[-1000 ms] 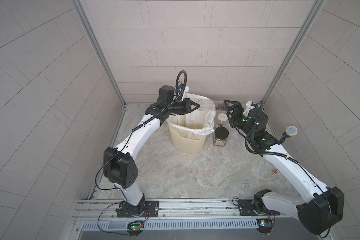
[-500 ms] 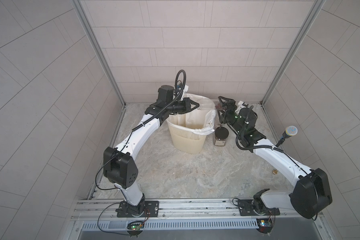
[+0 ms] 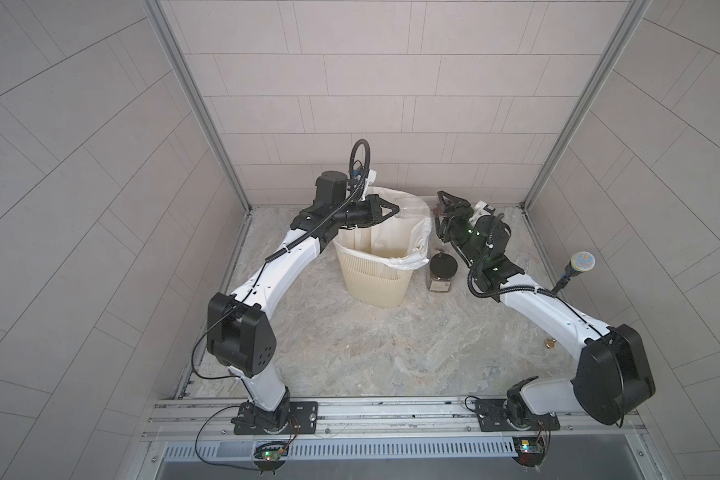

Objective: Empty the moldy dried flower tea in the jars
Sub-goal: Pour the moldy dried flower tea into the trash bin.

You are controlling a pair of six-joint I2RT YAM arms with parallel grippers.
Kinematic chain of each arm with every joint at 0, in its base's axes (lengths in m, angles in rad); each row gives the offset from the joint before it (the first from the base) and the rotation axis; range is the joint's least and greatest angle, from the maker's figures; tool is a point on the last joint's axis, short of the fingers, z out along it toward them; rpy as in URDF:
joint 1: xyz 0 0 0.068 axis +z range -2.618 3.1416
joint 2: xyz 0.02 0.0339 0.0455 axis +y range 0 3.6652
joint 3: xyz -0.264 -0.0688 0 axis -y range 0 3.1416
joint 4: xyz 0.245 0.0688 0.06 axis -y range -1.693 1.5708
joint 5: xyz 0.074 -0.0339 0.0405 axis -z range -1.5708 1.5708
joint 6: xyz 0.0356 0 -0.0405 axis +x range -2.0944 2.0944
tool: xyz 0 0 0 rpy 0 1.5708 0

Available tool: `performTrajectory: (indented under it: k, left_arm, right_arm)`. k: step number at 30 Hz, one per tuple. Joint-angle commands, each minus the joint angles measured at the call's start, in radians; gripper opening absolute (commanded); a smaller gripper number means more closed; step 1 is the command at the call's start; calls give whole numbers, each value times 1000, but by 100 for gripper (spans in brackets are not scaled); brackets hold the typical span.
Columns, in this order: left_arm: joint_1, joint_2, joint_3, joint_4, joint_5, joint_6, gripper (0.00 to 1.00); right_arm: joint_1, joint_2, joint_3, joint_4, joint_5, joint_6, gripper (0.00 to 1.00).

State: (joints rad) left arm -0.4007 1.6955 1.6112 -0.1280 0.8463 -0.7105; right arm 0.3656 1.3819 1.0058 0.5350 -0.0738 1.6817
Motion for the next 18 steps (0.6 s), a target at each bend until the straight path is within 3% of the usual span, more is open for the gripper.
performTrajectory:
  k: [1, 5, 7, 10, 18]
  left_arm:
    - [-5, 3, -2, 43, 29, -9, 12]
    - [0, 2, 11, 22, 28, -9, 23]
    - [6, -2, 22, 5, 25, -10, 37]
    - [13, -14, 54, -73, -1, 33, 48]
    - [41, -30, 166, -409, -145, 222, 52]
  right_arm:
    - [-8, -10, -1, 29, 8, -15, 63]
    - [-15, -24, 0, -1, 16, -59, 60]
    - [-22, -29, 6, -9, 10, -83, 59]
    - [-27, -47, 42, -78, 2, -166, 58]
    - [-17, -64, 150, -261, -14, -405, 58]
